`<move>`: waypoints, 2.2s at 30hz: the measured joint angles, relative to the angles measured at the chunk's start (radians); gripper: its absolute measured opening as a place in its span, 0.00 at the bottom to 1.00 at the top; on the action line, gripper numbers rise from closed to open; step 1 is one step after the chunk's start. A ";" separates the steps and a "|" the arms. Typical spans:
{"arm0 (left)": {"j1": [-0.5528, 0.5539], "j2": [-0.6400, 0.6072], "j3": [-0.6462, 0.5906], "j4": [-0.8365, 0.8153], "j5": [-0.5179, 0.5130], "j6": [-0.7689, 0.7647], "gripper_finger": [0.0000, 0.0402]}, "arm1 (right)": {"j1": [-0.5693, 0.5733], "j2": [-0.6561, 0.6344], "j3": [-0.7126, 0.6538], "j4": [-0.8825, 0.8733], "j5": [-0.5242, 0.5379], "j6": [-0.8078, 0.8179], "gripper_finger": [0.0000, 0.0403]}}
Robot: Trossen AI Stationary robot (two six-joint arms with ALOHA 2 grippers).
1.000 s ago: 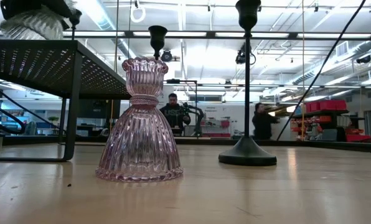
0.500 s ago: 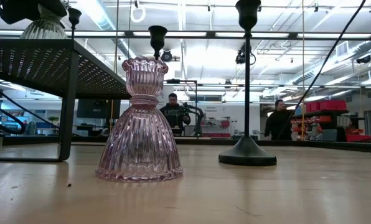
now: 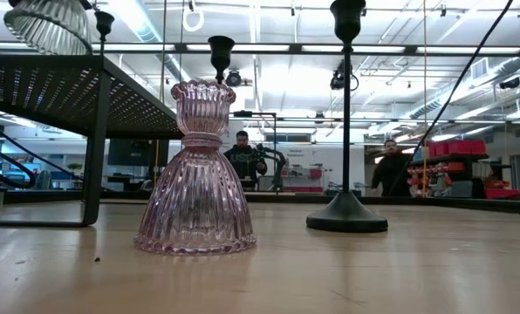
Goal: Pick & Place candle stick holders
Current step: Put the green glass candle holder on the shelf, then adjust the purple glass candle holder on the shelf
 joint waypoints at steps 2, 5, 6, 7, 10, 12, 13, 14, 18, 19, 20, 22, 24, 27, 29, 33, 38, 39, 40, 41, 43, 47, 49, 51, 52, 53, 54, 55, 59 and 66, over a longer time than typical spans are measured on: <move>0.001 0.001 0.000 -0.002 0.019 0.000 0.44 | 0.000 0.000 0.000 0.000 0.000 0.000 0.46; 0.008 0.003 0.000 -0.001 0.041 0.000 0.44 | 0.000 0.000 0.000 0.000 0.000 0.000 0.46; 0.012 0.004 0.000 -0.001 0.052 0.000 0.44 | 0.000 0.000 0.000 0.000 0.000 0.000 0.46; 0.014 0.004 0.000 -0.002 0.063 0.000 0.44 | 0.000 0.000 0.000 0.000 0.000 0.000 0.46; 0.023 0.004 0.000 -0.002 0.095 0.000 0.44 | 0.000 0.000 0.000 0.000 0.000 0.000 0.46; 0.027 0.004 0.000 -0.002 0.125 0.000 0.44 | 0.000 0.000 0.000 0.000 0.000 0.000 0.46; 0.030 0.004 0.000 -0.002 0.134 0.000 0.44 | 0.000 0.000 0.000 0.000 0.000 0.000 0.46; 0.034 0.004 0.000 -0.001 0.139 -0.001 0.44 | 0.000 0.000 0.000 0.000 0.000 0.000 0.46; 0.041 0.004 0.000 -0.001 0.170 -0.001 0.44 | 0.000 0.000 0.000 0.000 0.000 0.000 0.46; 0.041 0.004 0.000 -0.001 0.180 -0.001 0.44 | 0.000 0.000 0.000 0.000 0.000 0.000 0.46; 0.041 0.004 0.000 -0.001 0.184 -0.001 0.44 | 0.000 0.000 0.000 0.000 0.000 0.000 0.46; 0.041 0.004 0.000 0.000 0.196 -0.001 0.44 | 0.000 0.000 0.000 0.000 0.000 0.000 0.46; 0.041 0.004 0.000 -0.001 0.215 -0.001 0.44 | 0.000 0.000 0.000 0.000 0.000 0.000 0.46; 0.041 0.004 0.000 -0.001 0.213 -0.002 0.45 | 0.000 0.000 0.000 0.000 0.000 0.000 0.46; 0.043 0.004 0.000 -0.001 0.203 0.000 0.45 | 0.000 0.000 0.000 0.000 0.000 0.000 0.46; 0.062 0.004 0.000 -0.001 0.210 -0.002 0.49 | 0.000 0.000 0.000 0.000 0.000 0.000 0.46; 0.080 0.003 0.001 -0.001 0.258 0.000 0.57 | 0.000 0.000 0.000 0.000 0.000 0.000 0.46; 0.083 0.003 0.001 -0.001 0.264 0.000 0.58 | 0.000 0.000 0.000 0.000 0.000 0.000 0.46; 0.086 0.003 0.001 0.000 0.270 0.000 0.59 | 0.000 0.000 0.000 0.000 0.000 0.000 0.46; 0.086 0.003 0.001 0.000 0.272 0.000 0.59 | 0.000 0.000 0.000 0.000 0.000 0.000 0.46; 0.087 0.000 0.001 0.002 0.271 0.000 0.60 | 0.000 0.000 0.000 0.000 0.000 0.000 0.46; 0.086 -0.015 0.002 0.006 0.266 0.008 0.59 | 0.000 0.000 0.000 0.000 0.000 0.000 0.46; 0.086 -0.024 0.002 0.006 0.265 0.010 0.59 | 0.000 0.000 0.000 0.000 0.000 0.000 0.46; 0.086 -0.033 0.002 0.006 0.264 0.025 0.58 | 0.000 0.000 0.000 0.000 0.000 0.000 0.46; 0.086 -0.037 0.002 0.006 0.264 0.036 0.58 | 0.000 0.000 0.000 0.000 0.000 0.000 0.46; 0.086 -0.043 0.002 0.006 0.264 0.049 0.58 | 0.000 0.000 0.000 0.000 0.000 0.000 0.46; 0.086 -0.049 0.002 0.008 0.263 0.052 0.58 | 0.000 0.000 0.000 0.000 0.000 0.000 0.46; 0.086 -0.058 0.002 0.008 0.264 0.055 0.58 | 0.000 0.000 0.000 0.000 0.000 0.000 0.46; 0.086 -0.087 0.047 -0.008 0.285 0.083 0.58 | 0.000 0.000 0.000 0.000 0.000 0.000 0.46; 0.086 -0.102 0.234 -0.112 0.317 0.151 0.58 | 0.000 0.000 0.000 0.000 0.000 0.001 0.46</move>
